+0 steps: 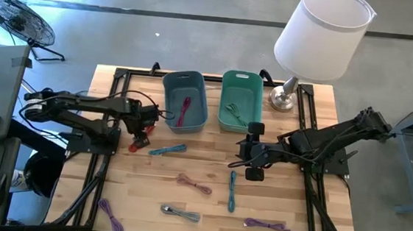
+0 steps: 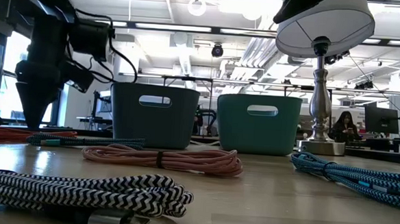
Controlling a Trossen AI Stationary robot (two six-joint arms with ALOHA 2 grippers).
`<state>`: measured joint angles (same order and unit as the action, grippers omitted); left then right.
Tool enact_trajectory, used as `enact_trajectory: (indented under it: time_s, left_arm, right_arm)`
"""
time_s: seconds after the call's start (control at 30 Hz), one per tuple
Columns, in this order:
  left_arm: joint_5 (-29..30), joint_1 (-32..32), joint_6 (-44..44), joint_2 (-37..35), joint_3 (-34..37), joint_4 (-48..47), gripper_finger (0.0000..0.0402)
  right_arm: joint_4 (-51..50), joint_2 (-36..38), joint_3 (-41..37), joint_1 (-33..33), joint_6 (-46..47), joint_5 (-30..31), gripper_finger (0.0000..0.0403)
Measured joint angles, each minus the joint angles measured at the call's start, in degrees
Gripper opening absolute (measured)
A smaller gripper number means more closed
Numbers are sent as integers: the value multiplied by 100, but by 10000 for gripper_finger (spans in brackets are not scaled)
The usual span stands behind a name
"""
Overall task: Pick & Place USB Port
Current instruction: Put the red charger cable into the green bin
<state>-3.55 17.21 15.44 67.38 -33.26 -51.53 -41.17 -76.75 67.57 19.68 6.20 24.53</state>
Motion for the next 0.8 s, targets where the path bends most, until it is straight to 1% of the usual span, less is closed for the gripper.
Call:
enact_trajectory:
  time_s: [0.27, 0.37, 0.57, 0.63, 0.67, 0.7, 0.8]
  left_arm:
    - [7, 0, -59, 341, -2, 223, 190]
    - [104, 0, -173, 504, -2, 259, 190]
    - [408, -2, -632, 923, -22, 477, 186]
    - [475, -4, -883, 1023, -26, 512, 167]
    - [515, -4, -994, 1041, -26, 517, 149]
    - [540, -4, -1088, 1048, -26, 529, 127]
    - [601, -4, -1267, 1025, -47, 547, 38]
  right_arm:
    - [-17, 0, 0, 0, 42, -2, 177]
    - [-11, -2, -4, 0, 42, -2, 177]
    - [435, -4, -538, 0, -89, -65, 177]
    - [699, -4, -791, -2, -120, -68, 177]
    - [769, -4, -889, -2, -129, -70, 177]
    - [848, -4, -974, -2, -131, -78, 177]
    - [1243, -4, -1186, 3, -208, -125, 177]
